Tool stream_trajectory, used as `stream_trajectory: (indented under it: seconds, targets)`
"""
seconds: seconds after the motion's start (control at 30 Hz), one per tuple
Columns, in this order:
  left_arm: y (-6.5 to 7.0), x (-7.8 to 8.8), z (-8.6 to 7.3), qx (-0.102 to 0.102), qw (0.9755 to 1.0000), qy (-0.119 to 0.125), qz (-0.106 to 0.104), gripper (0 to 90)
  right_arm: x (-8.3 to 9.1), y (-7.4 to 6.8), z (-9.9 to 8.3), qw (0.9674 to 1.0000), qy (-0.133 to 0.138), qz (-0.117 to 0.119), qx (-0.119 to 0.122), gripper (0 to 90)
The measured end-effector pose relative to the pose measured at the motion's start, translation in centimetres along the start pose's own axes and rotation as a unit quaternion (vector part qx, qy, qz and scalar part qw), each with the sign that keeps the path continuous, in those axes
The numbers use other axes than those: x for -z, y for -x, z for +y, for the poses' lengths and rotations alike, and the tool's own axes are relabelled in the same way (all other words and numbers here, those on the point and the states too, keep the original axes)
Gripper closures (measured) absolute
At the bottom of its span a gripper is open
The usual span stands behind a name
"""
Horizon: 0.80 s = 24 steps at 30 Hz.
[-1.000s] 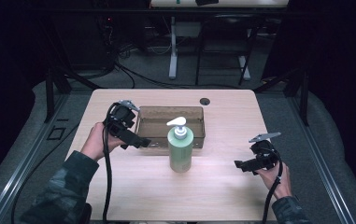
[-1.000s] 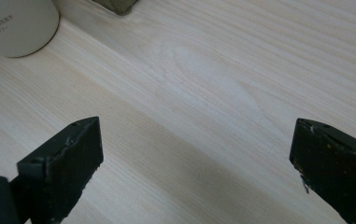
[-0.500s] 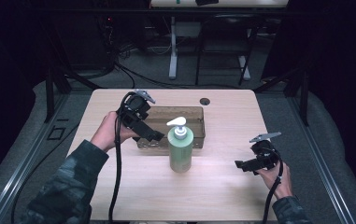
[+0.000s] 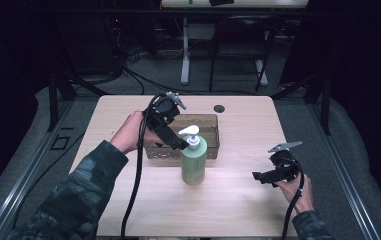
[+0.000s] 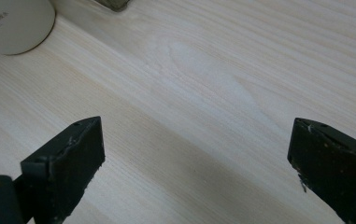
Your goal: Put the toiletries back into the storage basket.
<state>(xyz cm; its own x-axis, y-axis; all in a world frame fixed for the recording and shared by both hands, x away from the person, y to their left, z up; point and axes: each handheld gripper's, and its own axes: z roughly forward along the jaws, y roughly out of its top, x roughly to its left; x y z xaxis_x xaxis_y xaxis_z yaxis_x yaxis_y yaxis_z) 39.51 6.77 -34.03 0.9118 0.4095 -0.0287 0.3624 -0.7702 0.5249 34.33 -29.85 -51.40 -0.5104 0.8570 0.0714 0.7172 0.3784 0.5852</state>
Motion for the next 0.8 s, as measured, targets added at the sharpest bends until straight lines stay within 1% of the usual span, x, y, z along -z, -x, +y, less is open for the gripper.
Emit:
stream_trajectory:
  seconds: [0.13, 0.33, 0.37, 0.43, 0.47, 0.53, 0.57, 0.6, 0.63, 0.67, 0.7, 0.8]
  targets:
    - [0.2, -0.4, 1.0, -0.016, 0.9998, -0.015, -0.001, 1.1, 0.0, 0.1, 0.0, 1.0, 0.001, -0.001, 0.0, 3.5]
    - [0.5, -0.6, 2.1, -0.034, 0.9991, -0.024, -0.006, 25.5, 0.0, 0.1, -0.1, 1.0, 0.0, 0.0, -0.002, 3.5]
    - [0.5, -0.7, 2.3, -0.034, 0.9991, -0.023, -0.009, 27.6, 0.0, 0.1, -0.1, 1.0, 0.0, 0.001, -0.003, 3.5]
    - [0.6, -0.7, 2.6, -0.043, 0.9987, -0.025, -0.01, 33.9, 0.0, 0.1, -0.1, 1.0, 0.0, 0.0, -0.003, 3.5]
    - [0.7, -0.8, 2.8, -0.044, 0.9986, -0.025, -0.015, 35.9, 0.0, 0.1, -0.1, 1.0, 0.0, 0.0, -0.003, 3.6]
    - [0.8, -0.8, 3.1, -0.047, 0.9985, -0.025, -0.015, 42.3, 0.1, 0.1, -0.1, 1.0, 0.0, 0.0, -0.002, 3.6]
    - [0.8, -0.8, 3.2, -0.052, 0.9981, -0.027, -0.018, 44.6, 0.1, 0.1, -0.1, 1.0, 0.0, 0.0, -0.002, 3.6]
    - [0.8, -0.8, 3.3, -0.053, 0.9981, -0.026, -0.019, 47.3, 0.1, 0.1, -0.1, 1.0, 0.0, -0.001, -0.002, 3.7]
    - [0.8, -0.8, 3.4, -0.054, 0.998, -0.028, -0.018, 49.6, 0.1, 0.1, -0.1, 1.0, 0.0, -0.001, -0.002, 3.7]
    - [0.8, -0.9, 3.5, -0.058, 0.9976, -0.03, -0.021, 51.9, 0.1, 0.1, -0.1, 1.0, 0.001, -0.001, -0.002, 3.7]
    - [0.8, -0.9, 3.5, -0.061, 0.9974, -0.034, -0.019, 53.9, 0.1, 0.2, -0.1, 1.0, 0.001, -0.001, -0.001, 3.7]
    - [0.8, -1.2, 3.6, -0.063, 0.9969, -0.041, -0.023, 58.9, 0.1, 0.2, -0.1, 1.0, 0.0, -0.001, -0.001, 3.8]
